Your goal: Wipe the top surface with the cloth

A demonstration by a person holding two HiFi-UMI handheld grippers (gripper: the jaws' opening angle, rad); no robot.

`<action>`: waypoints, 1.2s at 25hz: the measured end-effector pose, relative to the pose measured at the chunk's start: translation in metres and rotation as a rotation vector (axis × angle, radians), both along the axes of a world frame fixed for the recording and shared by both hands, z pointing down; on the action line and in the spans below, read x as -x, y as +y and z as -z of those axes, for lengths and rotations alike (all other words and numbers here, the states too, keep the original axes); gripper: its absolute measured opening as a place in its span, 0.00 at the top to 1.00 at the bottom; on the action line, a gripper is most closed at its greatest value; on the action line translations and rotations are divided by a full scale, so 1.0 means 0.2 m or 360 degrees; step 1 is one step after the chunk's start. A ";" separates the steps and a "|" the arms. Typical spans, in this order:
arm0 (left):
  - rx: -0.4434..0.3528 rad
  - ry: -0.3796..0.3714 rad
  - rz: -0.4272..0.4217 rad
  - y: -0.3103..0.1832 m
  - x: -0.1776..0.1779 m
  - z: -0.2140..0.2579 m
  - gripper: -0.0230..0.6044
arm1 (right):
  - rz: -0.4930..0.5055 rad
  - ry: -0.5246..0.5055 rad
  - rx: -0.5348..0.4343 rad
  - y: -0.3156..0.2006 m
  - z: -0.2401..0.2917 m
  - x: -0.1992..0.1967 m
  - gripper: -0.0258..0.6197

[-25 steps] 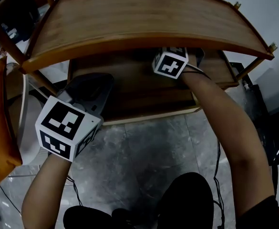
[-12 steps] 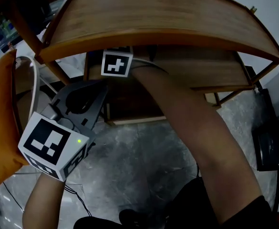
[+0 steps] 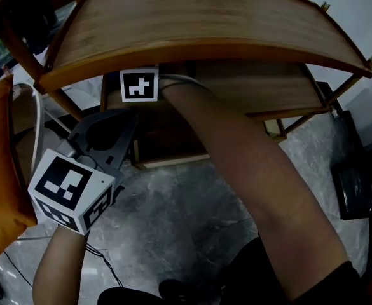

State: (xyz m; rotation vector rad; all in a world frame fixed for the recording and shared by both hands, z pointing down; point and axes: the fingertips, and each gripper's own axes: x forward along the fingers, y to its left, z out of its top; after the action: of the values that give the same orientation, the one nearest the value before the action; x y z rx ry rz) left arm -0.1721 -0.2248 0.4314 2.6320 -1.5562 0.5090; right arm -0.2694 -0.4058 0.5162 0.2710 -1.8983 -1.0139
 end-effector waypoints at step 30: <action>-0.0010 -0.0163 -0.0243 -0.30 -0.63 -0.03 0.95 | -0.0690 0.0155 0.0026 -0.52 -0.03 -1.56 0.88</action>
State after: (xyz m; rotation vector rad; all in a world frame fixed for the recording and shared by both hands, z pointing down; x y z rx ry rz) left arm -0.0466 -0.2846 0.4380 2.7853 -1.3900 0.6580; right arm 0.0430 -0.5096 0.5221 0.5845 -1.6616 -0.7044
